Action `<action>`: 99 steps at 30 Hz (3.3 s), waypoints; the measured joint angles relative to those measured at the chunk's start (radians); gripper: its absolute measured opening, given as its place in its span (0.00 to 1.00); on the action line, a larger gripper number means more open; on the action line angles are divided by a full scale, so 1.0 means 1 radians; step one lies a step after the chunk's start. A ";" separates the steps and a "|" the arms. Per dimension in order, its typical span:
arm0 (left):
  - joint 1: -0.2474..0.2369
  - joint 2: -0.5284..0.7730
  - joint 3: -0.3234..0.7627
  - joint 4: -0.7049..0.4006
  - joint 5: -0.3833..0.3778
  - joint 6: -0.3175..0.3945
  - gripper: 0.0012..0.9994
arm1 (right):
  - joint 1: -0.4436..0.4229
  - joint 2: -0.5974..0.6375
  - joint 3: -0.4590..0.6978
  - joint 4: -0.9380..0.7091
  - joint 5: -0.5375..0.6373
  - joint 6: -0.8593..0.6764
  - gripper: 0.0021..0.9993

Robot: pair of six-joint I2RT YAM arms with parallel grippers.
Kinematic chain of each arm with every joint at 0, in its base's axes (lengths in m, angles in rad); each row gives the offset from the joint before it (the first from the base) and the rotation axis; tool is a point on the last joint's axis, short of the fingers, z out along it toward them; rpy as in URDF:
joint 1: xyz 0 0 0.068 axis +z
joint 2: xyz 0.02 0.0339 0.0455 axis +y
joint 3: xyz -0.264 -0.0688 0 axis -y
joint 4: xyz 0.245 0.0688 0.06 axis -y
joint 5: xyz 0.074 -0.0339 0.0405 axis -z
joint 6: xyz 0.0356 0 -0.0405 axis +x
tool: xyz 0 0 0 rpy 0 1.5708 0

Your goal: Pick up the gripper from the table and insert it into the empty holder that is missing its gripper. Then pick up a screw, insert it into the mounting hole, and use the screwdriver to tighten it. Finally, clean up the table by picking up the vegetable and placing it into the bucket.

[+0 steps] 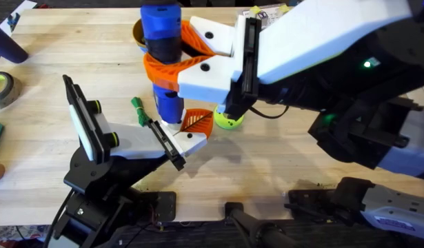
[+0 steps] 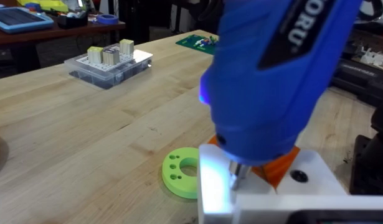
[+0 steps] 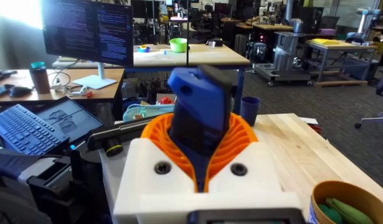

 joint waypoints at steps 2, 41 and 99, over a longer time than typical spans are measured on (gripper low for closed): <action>0.000 0.000 0.000 0.001 -0.001 -0.002 0.02 | 0.000 0.000 0.000 -0.006 0.001 -0.002 0.04; 0.000 0.000 0.000 0.003 -0.002 -0.004 0.02 | -0.053 -0.024 0.092 -0.101 -0.040 0.018 0.05; 0.000 0.000 0.000 0.003 -0.002 -0.004 0.02 | -0.053 0.012 0.092 -0.143 -0.044 0.054 0.05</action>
